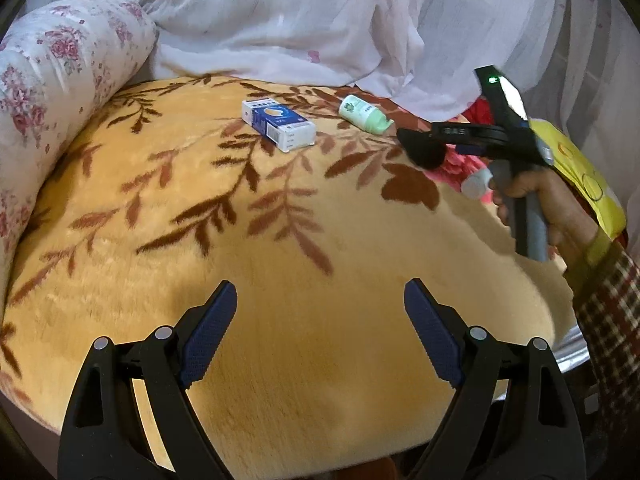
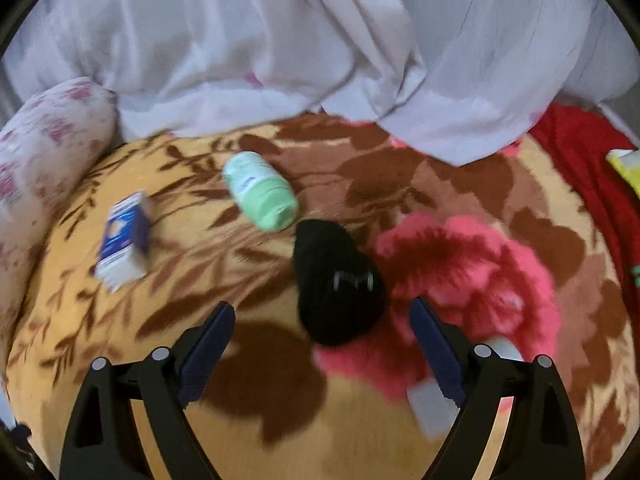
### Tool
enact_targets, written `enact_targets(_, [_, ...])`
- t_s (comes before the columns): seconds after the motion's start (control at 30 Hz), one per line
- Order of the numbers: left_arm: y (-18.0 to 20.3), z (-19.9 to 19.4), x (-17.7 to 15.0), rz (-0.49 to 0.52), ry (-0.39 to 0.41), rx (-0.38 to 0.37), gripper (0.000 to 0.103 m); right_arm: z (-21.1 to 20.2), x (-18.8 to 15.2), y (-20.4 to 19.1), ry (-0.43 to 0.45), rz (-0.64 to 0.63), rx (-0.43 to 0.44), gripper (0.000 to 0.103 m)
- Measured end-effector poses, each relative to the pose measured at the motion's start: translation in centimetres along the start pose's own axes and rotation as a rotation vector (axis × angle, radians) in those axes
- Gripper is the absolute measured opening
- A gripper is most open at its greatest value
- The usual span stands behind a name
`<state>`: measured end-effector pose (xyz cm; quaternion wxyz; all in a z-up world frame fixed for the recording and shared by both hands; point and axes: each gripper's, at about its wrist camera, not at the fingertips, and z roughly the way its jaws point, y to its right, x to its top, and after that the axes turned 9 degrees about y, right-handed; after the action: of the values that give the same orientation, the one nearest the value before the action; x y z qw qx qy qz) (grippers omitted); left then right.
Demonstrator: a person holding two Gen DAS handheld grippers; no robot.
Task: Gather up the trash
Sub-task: 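Grasp the blue nasal spray box with the left tool while the right tool grasps the black cap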
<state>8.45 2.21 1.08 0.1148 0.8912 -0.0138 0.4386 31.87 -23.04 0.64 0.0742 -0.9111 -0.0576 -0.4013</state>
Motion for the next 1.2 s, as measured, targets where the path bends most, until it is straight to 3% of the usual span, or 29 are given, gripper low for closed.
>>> enact_targets(0.07, [-0.2, 0.5, 0.3, -0.004, -0.003, 0.006, 0.084, 2.1, 0.6, 0.2, -0.027, 0.01, -0.016, 0.087])
enact_targets(0.13, [-0.4, 1.0, 0.7, -0.009, -0.006, 0.009, 0.084, 3.6, 0.9, 0.2, -0.054, -0.001, -0.019, 0.077])
enact_targets(0.17, [-0.5, 1.2, 0.9, -0.011, -0.007, 0.01, 0.084, 4.3, 0.8, -0.1, -0.077, -0.034, -0.026, 0.06])
enact_targets(0.2, [-0.5, 1.4, 1.0, -0.011, -0.006, 0.01, 0.084, 4.6, 0.7, -0.4, -0.095, -0.063, -0.043, 0.052])
enact_targets(0.27, [-0.5, 1.7, 1.5, -0.008, -0.001, 0.011, 0.084, 3.3, 0.2, -1.1, -0.067, -0.115, -0.064, 0.049])
enact_targets(0.5, [-0.8, 5.3, 6.1, -0.035, -0.001, 0.043, 0.088, -7.0, -3.0, -3.2, 0.115, -0.1, 0.092, 0.049])
enact_targets(0.67, [-0.7, 11.2, 10.5, -0.108, -0.018, 0.11, 0.089, -12.8, -5.6, -4.1, 0.239, -0.068, 0.166, 0.049])
enact_targets(0.8, [-1.4, 16.7, 12.5, -0.156, -0.066, 0.24, 0.089, -14.4, -6.5, -5.0, 0.292, -0.081, 0.185, 0.049])
enact_targets(1.0, [-2.9, 22.3, 14.3, -0.281, -0.092, 0.36, 0.089, -15.1, -7.1, -5.8, 0.314, -0.126, 0.198, 0.049])
enact_targets(1.1, [-3.1, 24.1, 14.7, -0.283, -0.093, 0.399, 0.089, -14.7, -7.4, -5.7, 0.303, -0.128, 0.21, 0.049])
enact_targets(1.13, [-3.0, 24.6, 14.8, -0.268, -0.087, 0.409, 0.088, -14.6, -7.5, -5.7, 0.297, -0.131, 0.213, 0.049])
enact_targets(1.2, [-2.9, 24.8, 14.7, -0.24, -0.068, 0.393, 0.062, -14.3, -7.7, -5.7, 0.287, -0.137, 0.213, 0.05])
